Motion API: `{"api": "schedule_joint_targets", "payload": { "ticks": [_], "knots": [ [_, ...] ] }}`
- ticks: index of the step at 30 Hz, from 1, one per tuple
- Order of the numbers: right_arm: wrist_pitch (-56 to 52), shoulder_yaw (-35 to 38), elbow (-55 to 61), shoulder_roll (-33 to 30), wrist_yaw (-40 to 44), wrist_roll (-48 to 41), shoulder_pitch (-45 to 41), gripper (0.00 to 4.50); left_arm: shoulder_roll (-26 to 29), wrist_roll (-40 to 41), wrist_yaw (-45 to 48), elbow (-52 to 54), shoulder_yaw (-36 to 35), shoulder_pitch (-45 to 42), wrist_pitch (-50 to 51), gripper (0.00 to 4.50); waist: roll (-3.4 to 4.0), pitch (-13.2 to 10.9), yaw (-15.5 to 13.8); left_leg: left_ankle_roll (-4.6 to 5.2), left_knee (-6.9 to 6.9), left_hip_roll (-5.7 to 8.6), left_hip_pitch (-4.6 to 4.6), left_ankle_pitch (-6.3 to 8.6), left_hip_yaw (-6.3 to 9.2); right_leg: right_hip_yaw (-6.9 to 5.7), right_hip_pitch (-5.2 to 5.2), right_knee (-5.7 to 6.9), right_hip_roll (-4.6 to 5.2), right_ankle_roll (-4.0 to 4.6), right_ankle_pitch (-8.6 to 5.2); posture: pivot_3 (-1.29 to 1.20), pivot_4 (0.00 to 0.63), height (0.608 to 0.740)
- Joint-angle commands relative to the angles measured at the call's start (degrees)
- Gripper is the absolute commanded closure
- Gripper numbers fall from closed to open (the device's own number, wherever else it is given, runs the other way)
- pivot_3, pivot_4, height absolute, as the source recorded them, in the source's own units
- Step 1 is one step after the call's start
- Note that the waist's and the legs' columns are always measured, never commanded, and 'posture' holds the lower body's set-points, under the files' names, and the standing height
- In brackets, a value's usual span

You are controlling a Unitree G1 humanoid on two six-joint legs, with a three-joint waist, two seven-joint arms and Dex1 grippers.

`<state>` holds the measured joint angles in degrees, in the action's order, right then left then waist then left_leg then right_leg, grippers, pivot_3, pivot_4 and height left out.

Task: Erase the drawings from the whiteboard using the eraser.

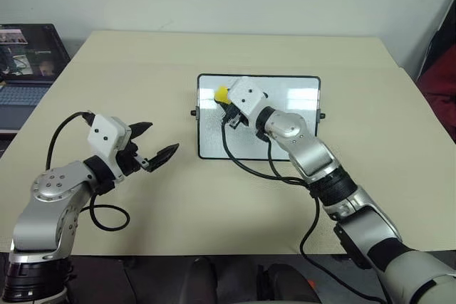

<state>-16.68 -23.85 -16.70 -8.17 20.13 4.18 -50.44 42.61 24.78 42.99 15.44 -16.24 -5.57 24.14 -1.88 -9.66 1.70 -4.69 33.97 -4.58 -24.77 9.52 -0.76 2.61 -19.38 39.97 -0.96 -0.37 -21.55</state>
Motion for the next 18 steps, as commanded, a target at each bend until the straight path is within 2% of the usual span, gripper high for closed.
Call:
{"api": "schedule_joint_targets", "payload": {
  "ticks": [1,6,9,14,18],
  "knots": [
    [3.32,0.74,-5.34,0.92,-0.19,2.52,-2.45,3.38,1.45,0.66,1.28,1.67,-1.8,0.01,-0.87,0.0,-0.01,-0.01,0.0,0.0,0.0,0.0,0.0,0.0,0.0,-0.01,0.0,0.0,0.0,0.0,0.0,0.0,0.15,0.74],
    [4.61,0.24,-12.34,1.81,0.83,5.12,-3.11,3.38,1.66,0.82,2.12,2.13,-1.7,0.22,-0.76,0.0,-0.02,0.0,0.24,0.0,0.0,-0.01,0.06,0.0,0.03,-0.03,0.0,0.12,-0.01,0.01,0.0,0.0,0.15,0.74],
    [3.74,-1.94,-16.27,3.15,4.29,6.03,-1.35,3.38,1.69,0.84,2.15,2.39,-1.3,-0.31,-0.53,0.0,-0.08,0.04,0.24,0.01,0.01,-0.01,0.2,0.0,0.04,-0.02,0.09,0.23,-0.01,0.01,0.01,0.0,0.15,0.74],
    [5.14,-3.94,-20.77,4.79,6.03,8.31,1.71,3.38,1.84,0.99,2.2,2.4,-1.39,-0.83,-0.3,0.0,-0.17,0.15,0.64,0.01,-0.03,-0.03,0.94,0.0,-0.02,0.06,0.39,0.26,0.0,-0.03,-0.03,0.0,0.15,0.74],
    [7.14,-3.6,-23.98,6.21,5.41,8.73,2.84,3.38,2.0,0.85,2.35,1.91,-1.3,-1.37,-0.4,0.0,-0.18,0.17,0.7,0.13,-0.01,-0.03,1.11,-0.09,0.06,0.02,0.55,0.29,0.01,-0.08,-0.06,0.0,0.15,0.74]
  ]
}}
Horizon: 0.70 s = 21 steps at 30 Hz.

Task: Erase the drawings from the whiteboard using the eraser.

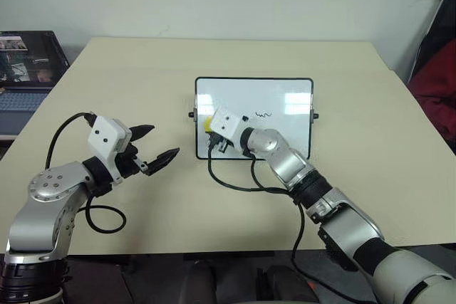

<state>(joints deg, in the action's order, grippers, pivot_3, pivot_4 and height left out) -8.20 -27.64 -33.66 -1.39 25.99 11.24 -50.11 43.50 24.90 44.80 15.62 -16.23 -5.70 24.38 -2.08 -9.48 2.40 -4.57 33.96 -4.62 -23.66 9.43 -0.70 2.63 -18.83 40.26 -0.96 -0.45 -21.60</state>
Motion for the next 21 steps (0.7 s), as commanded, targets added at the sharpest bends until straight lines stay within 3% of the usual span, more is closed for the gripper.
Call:
{"api": "schedule_joint_targets", "payload": {
  "ticks": [1,8,12,14,21],
  "knots": [
    [-0.88,0.57,-7.29,-0.37,-0.7,1.58,2.38,3.38,1.12,0.69,0.58,1.66,-1.32,-1.29,-0.65,0.0,0.04,-0.03,-0.01,0.04,0.0,0.0,0.11,-0.03,0.01,-0.01,0.11,0.0,0.0,0.0,0.0,0.0,0.15,0.74],
    [-6.5,5.16,12.04,-1.76,4.64,-3.1,1.62,3.38,1.0,-0.09,0.68,0.07,-1.78,-1.77,-1.38,0.0,-0.17,-0.32,-0.58,0.07,-0.01,-0.12,0.45,-0.04,0.17,0.02,0.48,-0.08,0.17,-0.02,-0.01,0.0,0.15,0.74],
    [-12.2,9.27,23.65,-2.29,5.34,-6.01,0.19,3.38,0.56,0.72,1.17,-1.43,-3.01,-1.09,-1.81,0.0,-0.2,-0.31,-0.68,0.05,-0.01,-0.12,-0.88,-0.05,0.24,-0.01,-0.47,0.04,0.14,0.12,0.17,0.0,0.15,0.74],
    [-10.53,10.79,20.56,-2.47,2.1,-4.58,-2.53,3.38,0.51,1.3,2.39,-2.31,-3.42,-0.42,-2.65,0.0,-0.19,-0.32,-0.51,-0.01,-0.02,-0.02,-1.29,-0.08,0.2,-0.02,-0.96,0.08,0.06,0.12,0.17,0.0,0.15,0.74],
    [0.48,10.29,-1.91,0.17,-5.43,-0.93,-9.56,3.38,0.95,3.49,6.33,-0.47,-2.51,0.32,-2.28,0.0,-0.16,-0.35,-0.23,-0.14,-0.21,-0.05,-1.26,0.04,-0.1,0.06,-1.01,-0.27,0.01,0.18,0.12,0.0,0.15,0.74]
  ]
}}
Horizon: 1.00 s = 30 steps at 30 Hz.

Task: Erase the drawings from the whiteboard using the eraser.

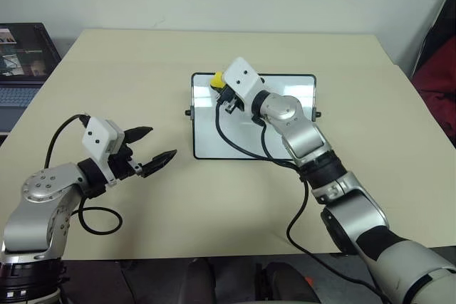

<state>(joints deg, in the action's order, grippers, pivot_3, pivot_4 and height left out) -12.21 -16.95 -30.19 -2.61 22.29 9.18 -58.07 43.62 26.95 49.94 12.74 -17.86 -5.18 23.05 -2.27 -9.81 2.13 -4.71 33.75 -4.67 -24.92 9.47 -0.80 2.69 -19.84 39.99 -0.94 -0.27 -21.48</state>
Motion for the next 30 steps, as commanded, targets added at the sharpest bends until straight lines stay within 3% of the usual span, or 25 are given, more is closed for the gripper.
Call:
{"api": "schedule_joint_targets", "payload": {
  "ticks": [1,8,12,17,23,27,30],
  "knots": [
    [5.62,-0.64,-7.53,1.67,-1.91,1.58,-1.74,3.38,0.77,1.79,1.53,2.9,-0.82,-0.17,-0.72,0.0,0.01,-0.01,0.2,0.0,0.01,0.01,0.0,0.0,-0.04,0.04,-0.01,0.01,0.02,0.0,0.0,0.0,0.15,0.74],
    [7.94,-4.56,-12.35,1.64,2.3,4.21,4.52,3.38,0.78,3.45,2.17,4.83,-1.17,0.02,0.33,0.0,-0.04,0.03,0.82,0.01,0.05,0.01,0.31,0.0,0.05,-0.14,0.4,0.12,0.02,0.01,0.01,0.0,0.15,0.74],
    [7.99,-6.44,-12.43,1.52,3.89,5.13,7.84,3.38,0.68,3.45,1.84,5.06,-0.86,-0.37,0.55,0.0,0.06,0.02,0.84,0.01,0.06,0.01,1.13,0.01,0.05,-0.11,0.85,0.09,0.04,-0.16,-0.1,0.0,0.15,0.74],
    [7.91,-6.32,-10.43,1.5,4.21,4.73,8.7,3.38,0.53,3.63,2.16,4.85,0.03,-1.77,0.62,0.0,0.02,0.04,0.78,0.23,0.08,-0.03,1.21,-0.15,0.2,-0.11,0.91,0.13,0.07,-0.19,-0.05,0.0,0.15,0.74],
    [0.14,-1.44,8.57,0.88,8.41,-1.46,10.03,3.38,0.03,4.02,2.74,5.5,1.58,-2.59,0.93,0.0,-0.1,0.05,0.16,0.33,0.08,-0.06,0.89,-0.23,0.29,-0.07,0.73,0.12,0.16,-0.2,0.05,0.0,0.15,0.74],
    [-10.42,0.9,28.8,-0.55,11.92,-7.54,16.39,3.38,-0.45,4.68,2.56,6.05,2.27,-3.52,1.06,0.0,-0.01,-0.01,-0.45,0.26,0.07,-0.04,-0.03,-0.19,0.27,-0.11,0.08,0.11,0.14,-0.07,0.18,0.0,0.15,0.74],
    [-16.18,2.26,41.18,-3.72,13.13,-10.01,21.7,3.38,-0.86,5.2,2.31,6.15,3.08,-5.04,1.33,0.0,0.01,-0.02,-0.49,-0.04,0.03,0.0,-0.11,0.0,0.24,-0.11,0.03,-0.05,0.01,-0.16,0.09,0.0,0.15,0.74]
  ]
}}
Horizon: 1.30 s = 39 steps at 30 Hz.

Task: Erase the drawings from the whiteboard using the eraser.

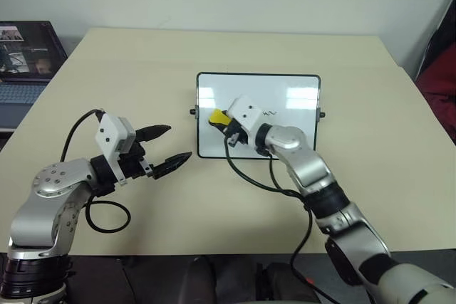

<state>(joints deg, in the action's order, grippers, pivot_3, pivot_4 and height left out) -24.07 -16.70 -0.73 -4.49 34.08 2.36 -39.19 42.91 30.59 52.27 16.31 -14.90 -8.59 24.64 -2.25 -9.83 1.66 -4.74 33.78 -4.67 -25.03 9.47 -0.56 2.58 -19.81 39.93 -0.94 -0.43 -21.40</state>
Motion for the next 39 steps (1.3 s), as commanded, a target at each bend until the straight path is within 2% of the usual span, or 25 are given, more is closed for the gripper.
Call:
{"api": "schedule_joint_targets", "payload": {
  "ticks": [1,5,9,17,22,29,35,39],
  "knots": [
    [-5.77,2.48,15.02,-3.17,1.52,-3.82,4.66,3.38,-0.26,1.65,0.08,2.64,0.48,-2.11,-0.2,0.0,0.0,0.0,-0.01,-0.04,-0.01,0.0,0.0,0.04,0.0,0.0,0.0,-0.01,0.0,-0.05,-0.06,0.0,0.15,0.74],
    [-12.06,4.66,25.47,-7.97,1.07,-6.2,12.87,3.38,-0.25,2.06,1.26,2.82,2.83,-4.05,0.07,0.0,0.0,-0.01,0.03,-0.08,0.0,0.06,0.03,0.09,-0.12,0.06,0.12,-0.13,0.01,-0.05,-0.13,0.0,0.15,0.74],
    [-16.06,6.75,29.73,-11.38,-1.22,-6.77,18.82,3.38,0.4,1.15,3.9,2.49,5.69,-5.06,-0.41,0.0,0.02,-0.04,0.21,-0.07,0.02,0.09,0.1,0.09,-0.23,0.05,0.17,-0.07,0.01,-0.07,-0.15,0.0,0.15,0.74],
    [-16.27,10.34,30.82,-12.28,-6.16,-6.77,19.1,3.38,-0.22,0.25,5.12,-1.81,7.28,-9.22,-1.58,0.0,0.05,-0.06,0.32,-0.06,0.03,0.1,0.15,0.08,-0.25,0.05,0.18,0.01,-0.06,-0.15,-0.19,0.0,0.15,0.74],
    [-4.95,9.63,17.46,-13.92,-11.72,-0.11,9.39,3.38,-1.09,-1.54,6.01,-5.34,9.04,-12.39,-3.66,0.0,0.07,-0.11,0.37,-0.05,0.15,0.13,0.16,0.08,-0.35,0.1,0.17,0.04,-0.05,-0.12,-0.18,0.0,0.15,0.74],
    [6.17,9.51,-0.89,-13.73,-14.55,2.46,1.14,3.38,-1.1,-1.85,6.66,-5.96,9.35,-12.88,-4.11,0.0,0.09,-0.12,0.17,-0.06,0.11,0.11,0.13,0.07,-0.45,0.13,0.16,-0.04,-0.05,-0.04,-0.14,0.0,0.15,0.74],
    [12.02,7.18,-11.7,-11.63,-14.52,3.98,-0.02,3.38,-0.98,-1.63,6.5,-5.45,9.07,-12.47,-3.88,0.0,0.07,-0.11,0.36,-0.06,0.15,0.08,0.21,0.07,-0.51,0.15,0.21,0.03,-0.05,-0.04,-0.14,0.0,0.15,0.74],
    [15.14,3.92,-15.32,-9.49,-13.55,5.45,3.08,3.38,-0.88,-1.51,6.26,-5.16,8.8,-12.31,-3.73,0.0,0.05,-0.1,1.08,-0.04,0.17,0.06,0.41,0.07,-0.41,0.15,0.41,0.14,-0.05,-0.02,-0.12,0.0,0.15,0.74]
  ]
}}
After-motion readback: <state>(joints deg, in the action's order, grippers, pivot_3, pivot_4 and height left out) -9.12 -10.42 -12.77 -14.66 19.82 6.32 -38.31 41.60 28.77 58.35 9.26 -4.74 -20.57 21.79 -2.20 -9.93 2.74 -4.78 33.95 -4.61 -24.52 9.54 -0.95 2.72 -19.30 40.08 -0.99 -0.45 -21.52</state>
